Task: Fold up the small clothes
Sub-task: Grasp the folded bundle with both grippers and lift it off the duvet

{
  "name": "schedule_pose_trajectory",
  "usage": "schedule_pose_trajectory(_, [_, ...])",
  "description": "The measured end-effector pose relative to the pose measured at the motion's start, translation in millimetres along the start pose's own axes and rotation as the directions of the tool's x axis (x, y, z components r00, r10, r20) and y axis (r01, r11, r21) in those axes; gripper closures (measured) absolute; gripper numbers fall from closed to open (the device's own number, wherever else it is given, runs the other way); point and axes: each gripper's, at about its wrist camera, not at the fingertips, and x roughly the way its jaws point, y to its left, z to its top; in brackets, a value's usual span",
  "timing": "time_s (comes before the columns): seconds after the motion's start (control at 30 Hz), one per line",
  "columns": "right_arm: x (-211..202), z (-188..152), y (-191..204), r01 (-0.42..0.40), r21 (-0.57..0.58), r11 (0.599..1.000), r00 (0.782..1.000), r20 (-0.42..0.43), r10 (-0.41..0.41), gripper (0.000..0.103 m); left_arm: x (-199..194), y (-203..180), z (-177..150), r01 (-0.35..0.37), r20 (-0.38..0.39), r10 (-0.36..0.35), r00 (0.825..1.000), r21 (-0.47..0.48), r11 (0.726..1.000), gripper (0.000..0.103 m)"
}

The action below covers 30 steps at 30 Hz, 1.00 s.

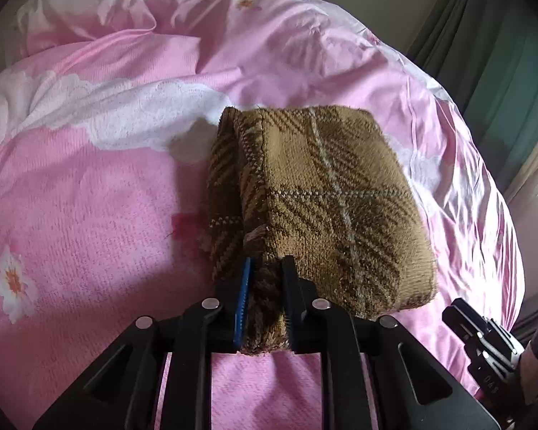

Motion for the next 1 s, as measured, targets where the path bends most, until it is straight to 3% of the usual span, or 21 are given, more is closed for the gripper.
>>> schedule_pose_trajectory(0.07, [-3.5,3.6,-1.4,0.0,-0.006,1.0,1.0,0.011,0.0,0.074,-4.5,-0.1,2.3,0.003,-0.002,-0.003,1.0,-0.013,1.0,0.066])
schedule_pose_trajectory(0.13, [-9.3,10.0,-3.3,-0.006,-0.004,1.0,0.999,0.032,0.006,0.063,-9.9,0.5,2.1,0.0,0.0,0.0,1.0,-0.03,1.0,0.045])
schedule_pose_trajectory(0.2, [-14.7,17.0,-6.1,-0.016,-0.002,1.0,0.998,0.059,0.016,0.044,-16.6,0.6,-1.9,-0.036,0.016,0.036,0.999,-0.04,0.999,0.038])
schedule_pose_trajectory(0.3, [-19.6,31.9,-11.2,-0.047,0.001,0.999,0.995,0.093,0.047,0.03,-20.6,4.8,-9.4,-0.055,0.018,0.057,0.998,-0.09,0.994,0.034])
schedule_pose_trajectory(0.4, [-16.9,51.2,-19.7,-0.123,0.036,0.992,0.988,0.101,0.119,0.028,-19.1,10.7,-21.7,-0.02,0.002,0.021,1.0,-0.19,0.982,0.033])
schedule_pose_trajectory(0.6, [20.0,93.4,-38.1,-0.265,0.11,0.958,0.964,0.036,0.263,0.02,0.5,16.6,-41.8,0.017,0.01,-0.015,1.0,-0.362,0.932,0.019])
schedule_pose_trajectory(0.7, [56.4,109.1,-47.1,-0.344,0.179,0.922,0.933,-0.042,0.356,0.02,12.0,24.0,-50.1,0.075,0.031,-0.068,0.997,-0.464,0.883,0.017])
schedule_pose_trajectory(0.83, [98.0,119.6,-51.1,-0.37,0.234,0.899,0.908,-0.114,0.404,0.02,18.2,26.3,-51.3,0.127,0.089,-0.095,0.992,-0.522,0.844,0.015])
schedule_pose_trajectory(1.0, [149.0,130.4,-42.1,-0.414,0.282,0.865,0.858,-0.197,0.475,0.02,33.9,29.1,-46.3,0.196,0.124,-0.152,0.981,-0.584,0.788,0.011])
